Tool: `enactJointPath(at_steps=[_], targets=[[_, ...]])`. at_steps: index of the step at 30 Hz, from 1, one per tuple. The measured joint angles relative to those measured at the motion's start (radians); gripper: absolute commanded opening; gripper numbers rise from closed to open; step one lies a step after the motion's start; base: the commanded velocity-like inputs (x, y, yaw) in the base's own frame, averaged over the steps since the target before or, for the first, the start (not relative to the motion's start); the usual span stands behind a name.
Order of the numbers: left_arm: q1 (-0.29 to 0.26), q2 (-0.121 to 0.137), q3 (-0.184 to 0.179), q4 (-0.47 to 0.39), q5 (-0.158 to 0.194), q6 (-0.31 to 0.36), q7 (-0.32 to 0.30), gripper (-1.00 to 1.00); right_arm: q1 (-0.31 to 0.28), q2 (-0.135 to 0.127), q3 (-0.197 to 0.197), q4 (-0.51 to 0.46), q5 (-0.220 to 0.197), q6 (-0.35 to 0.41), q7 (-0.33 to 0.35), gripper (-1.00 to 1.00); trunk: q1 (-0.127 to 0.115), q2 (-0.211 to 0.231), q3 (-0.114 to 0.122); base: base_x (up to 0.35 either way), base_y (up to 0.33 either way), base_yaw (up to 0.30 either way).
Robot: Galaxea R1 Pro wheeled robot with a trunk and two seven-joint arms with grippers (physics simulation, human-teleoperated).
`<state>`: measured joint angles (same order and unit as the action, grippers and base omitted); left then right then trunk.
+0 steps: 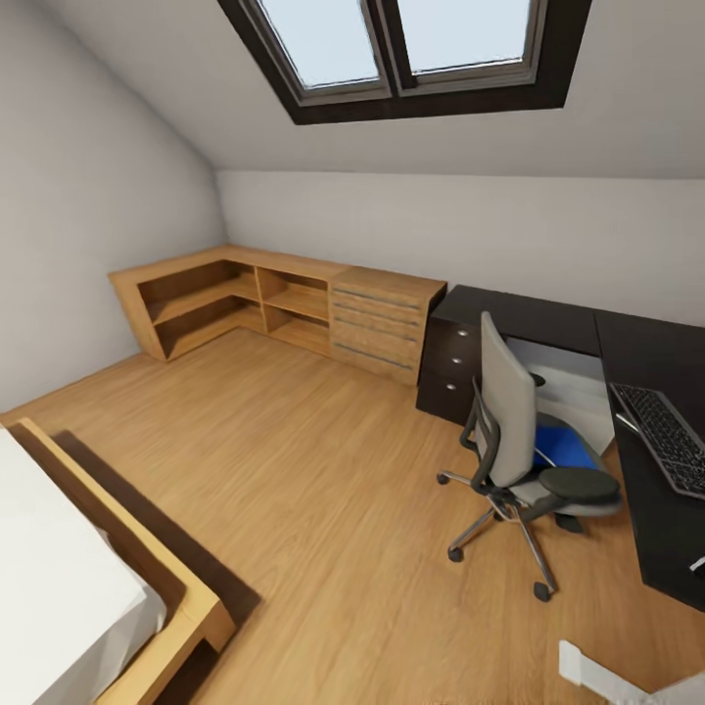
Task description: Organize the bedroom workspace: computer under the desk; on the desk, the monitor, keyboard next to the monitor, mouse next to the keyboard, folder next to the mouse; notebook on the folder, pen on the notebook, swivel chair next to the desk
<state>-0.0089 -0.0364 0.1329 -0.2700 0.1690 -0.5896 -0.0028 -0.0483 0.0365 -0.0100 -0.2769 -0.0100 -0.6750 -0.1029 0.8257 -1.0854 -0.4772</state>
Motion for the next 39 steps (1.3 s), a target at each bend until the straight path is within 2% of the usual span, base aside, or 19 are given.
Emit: enactJointPath(at_steps=[30, 39], targets=[[0.0, 0.0, 0.0, 0.0, 0.0, 0.0, 0.0, 1.0, 0.0, 0.002, -0.001, 0.002, 0.0, 0.0, 0.0, 1.0, 0.0, 0.0, 0.0, 0.0, 0.001, -0.256], [0.0, 0.0, 0.001, -0.001, -0.001, 0.0, 0.0, 1.0, 0.0, 0.001, 0.0, 0.002, 0.0, -0.001, 0.002, 1.0, 0.0, 0.0, 0.0, 0.0, 0.184, -0.264]])
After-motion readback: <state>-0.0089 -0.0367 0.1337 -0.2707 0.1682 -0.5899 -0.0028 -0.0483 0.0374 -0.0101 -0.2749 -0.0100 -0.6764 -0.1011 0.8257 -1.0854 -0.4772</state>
